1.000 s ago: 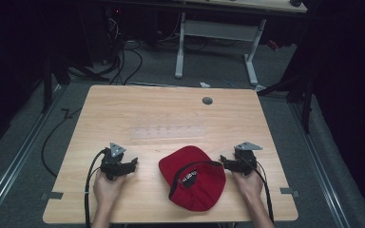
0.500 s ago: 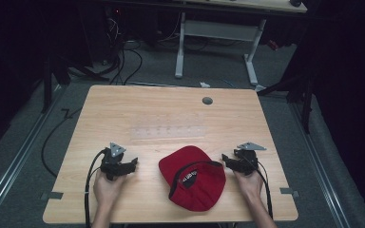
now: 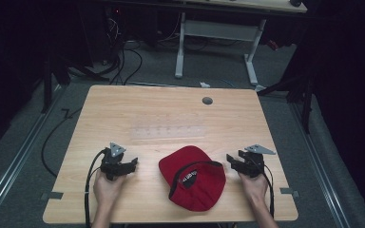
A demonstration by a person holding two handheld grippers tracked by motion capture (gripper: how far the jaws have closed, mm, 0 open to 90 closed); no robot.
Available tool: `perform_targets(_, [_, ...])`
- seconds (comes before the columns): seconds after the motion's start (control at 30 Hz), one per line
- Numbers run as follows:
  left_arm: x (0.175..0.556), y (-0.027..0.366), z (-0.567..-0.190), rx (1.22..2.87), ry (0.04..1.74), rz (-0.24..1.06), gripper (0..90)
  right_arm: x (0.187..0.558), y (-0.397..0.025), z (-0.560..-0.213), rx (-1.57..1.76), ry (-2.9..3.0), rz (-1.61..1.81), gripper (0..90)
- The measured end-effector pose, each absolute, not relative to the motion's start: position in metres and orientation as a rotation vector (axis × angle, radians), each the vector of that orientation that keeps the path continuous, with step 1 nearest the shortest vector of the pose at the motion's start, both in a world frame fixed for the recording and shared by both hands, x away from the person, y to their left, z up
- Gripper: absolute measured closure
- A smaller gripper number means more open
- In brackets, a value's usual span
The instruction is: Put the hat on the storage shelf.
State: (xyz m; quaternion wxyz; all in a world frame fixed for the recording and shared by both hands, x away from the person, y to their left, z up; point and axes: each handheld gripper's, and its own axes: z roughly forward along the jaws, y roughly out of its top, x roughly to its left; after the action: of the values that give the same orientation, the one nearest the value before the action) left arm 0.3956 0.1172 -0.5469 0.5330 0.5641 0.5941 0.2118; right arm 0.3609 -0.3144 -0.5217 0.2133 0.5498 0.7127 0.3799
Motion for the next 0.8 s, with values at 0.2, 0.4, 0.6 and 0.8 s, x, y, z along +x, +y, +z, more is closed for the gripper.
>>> perform_targets(0.2, [0.396,0.117,-0.547,1.345,1.416,0.505,28.4,0.350,-0.317,-0.514,1.514,1.966,1.092,41.0])
perform_targets(0.4, [0.396,0.117,-0.547,1.345,1.417,0.505,28.4,0.342,-0.318,-0.505,1.491,1.967,1.120,41.4])
perform_targets(0.6, [0.396,0.117,-0.547,1.345,1.416,0.505,28.4,0.324,-0.314,-0.494,1.437,1.988,1.136,42.3])
perform_targets(0.8, [0.396,0.117,-0.547,1.345,1.416,0.505,28.3,0.314,-0.310,-0.484,1.404,2.008,1.176,41.9])
